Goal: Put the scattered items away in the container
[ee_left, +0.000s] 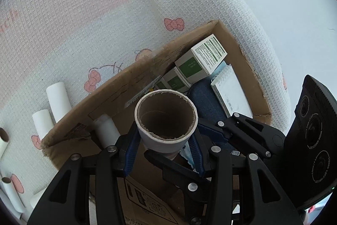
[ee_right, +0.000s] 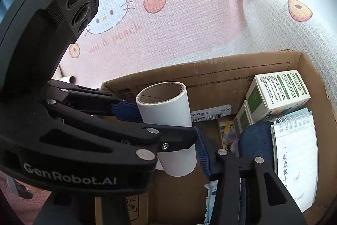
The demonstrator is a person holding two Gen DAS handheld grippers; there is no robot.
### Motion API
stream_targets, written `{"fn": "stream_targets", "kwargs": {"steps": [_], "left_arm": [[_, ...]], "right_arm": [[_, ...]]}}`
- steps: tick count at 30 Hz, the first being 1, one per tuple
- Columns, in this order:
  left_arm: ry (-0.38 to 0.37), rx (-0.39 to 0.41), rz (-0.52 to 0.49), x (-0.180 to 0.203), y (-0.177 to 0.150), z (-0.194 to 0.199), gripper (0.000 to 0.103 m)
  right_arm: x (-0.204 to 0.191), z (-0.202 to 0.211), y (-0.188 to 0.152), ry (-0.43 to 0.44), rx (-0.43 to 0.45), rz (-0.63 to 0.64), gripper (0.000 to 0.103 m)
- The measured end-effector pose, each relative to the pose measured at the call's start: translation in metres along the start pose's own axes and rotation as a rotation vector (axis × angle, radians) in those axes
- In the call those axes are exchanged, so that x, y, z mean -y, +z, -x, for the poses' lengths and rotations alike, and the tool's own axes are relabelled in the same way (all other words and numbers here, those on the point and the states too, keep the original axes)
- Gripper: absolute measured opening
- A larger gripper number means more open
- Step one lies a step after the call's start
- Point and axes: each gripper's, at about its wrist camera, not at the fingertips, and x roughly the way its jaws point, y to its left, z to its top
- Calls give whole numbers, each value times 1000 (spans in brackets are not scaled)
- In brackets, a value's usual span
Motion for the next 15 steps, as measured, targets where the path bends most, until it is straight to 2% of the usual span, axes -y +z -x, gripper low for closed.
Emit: {"fn": "stream_targets", "kwargs": {"steps": [2,4,7,9,12,15], "left_arm": [[20,18,-12,0,-2,4,55],[25,35,-28,0,-4,8,55],[3,48,-23,-5,-6,17,60],[17,68,-11,-9,-6,23,61],[83,114,-20,-15,-4,33,61],[42,115,-19,-21,-1,38,62]], "right_arm": [[2,2,1,26,-11,-23,42],[3,6,2,51,-22,-51,42],[4,8,1,32,-33,-60,42],[5,7,-1,5,-56,-71,42],[13,-3,-3,-36,-135,-123,42],[25,-19,-5,-47,-238,-224,42]]}}
